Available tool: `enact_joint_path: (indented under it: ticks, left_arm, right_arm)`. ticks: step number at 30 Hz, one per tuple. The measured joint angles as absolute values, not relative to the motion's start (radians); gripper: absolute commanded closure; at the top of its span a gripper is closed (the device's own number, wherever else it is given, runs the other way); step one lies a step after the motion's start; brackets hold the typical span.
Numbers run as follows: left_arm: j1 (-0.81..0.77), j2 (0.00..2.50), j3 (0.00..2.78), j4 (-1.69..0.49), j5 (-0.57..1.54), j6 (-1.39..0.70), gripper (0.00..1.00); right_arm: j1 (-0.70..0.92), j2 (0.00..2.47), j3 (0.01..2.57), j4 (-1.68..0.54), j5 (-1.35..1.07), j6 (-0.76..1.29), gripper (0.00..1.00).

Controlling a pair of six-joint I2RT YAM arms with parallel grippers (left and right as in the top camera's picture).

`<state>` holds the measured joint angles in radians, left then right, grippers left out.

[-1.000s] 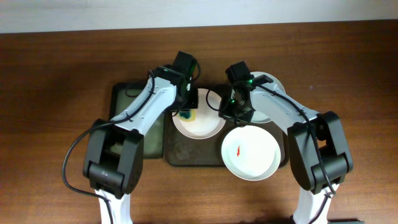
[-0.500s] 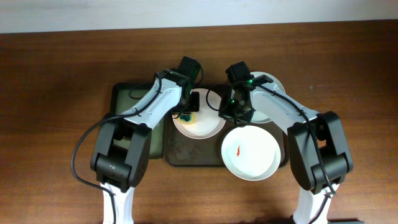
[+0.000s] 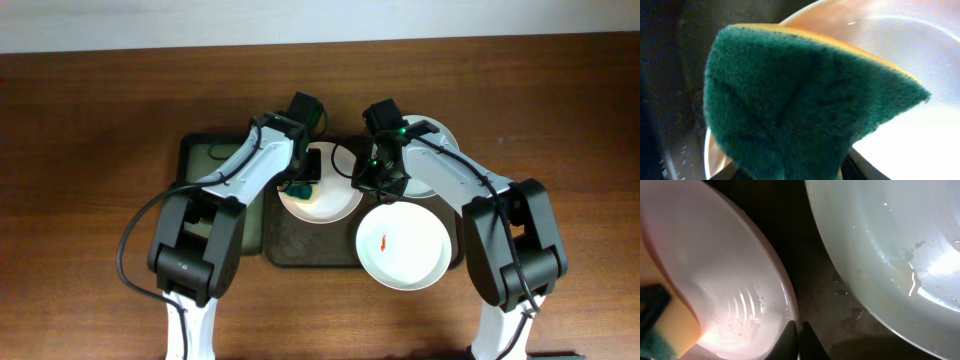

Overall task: Clean dirty plates on tray and stack at the side
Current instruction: 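Scrub the left white plate with the sponge in left gripper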

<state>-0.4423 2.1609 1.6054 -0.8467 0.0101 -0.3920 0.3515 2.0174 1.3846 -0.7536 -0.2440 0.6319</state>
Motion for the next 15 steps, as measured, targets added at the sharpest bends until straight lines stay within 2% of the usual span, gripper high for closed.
enact_joint_path:
  ticks: [1, 15]
  left_arm:
    - [-0.442, 2.167, 1.605, -0.844, 0.009, -0.395, 1.0]
    - [-0.448, 2.175, 1.608, -0.847, -0.031, -0.394, 1.0]
  right_arm:
    - [0.352, 2.017, 1.385, -0.754, -0.244, 0.632, 0.96]
    - [0.353, 2.026, 1.385, -0.753, -0.241, 0.63, 0.96]
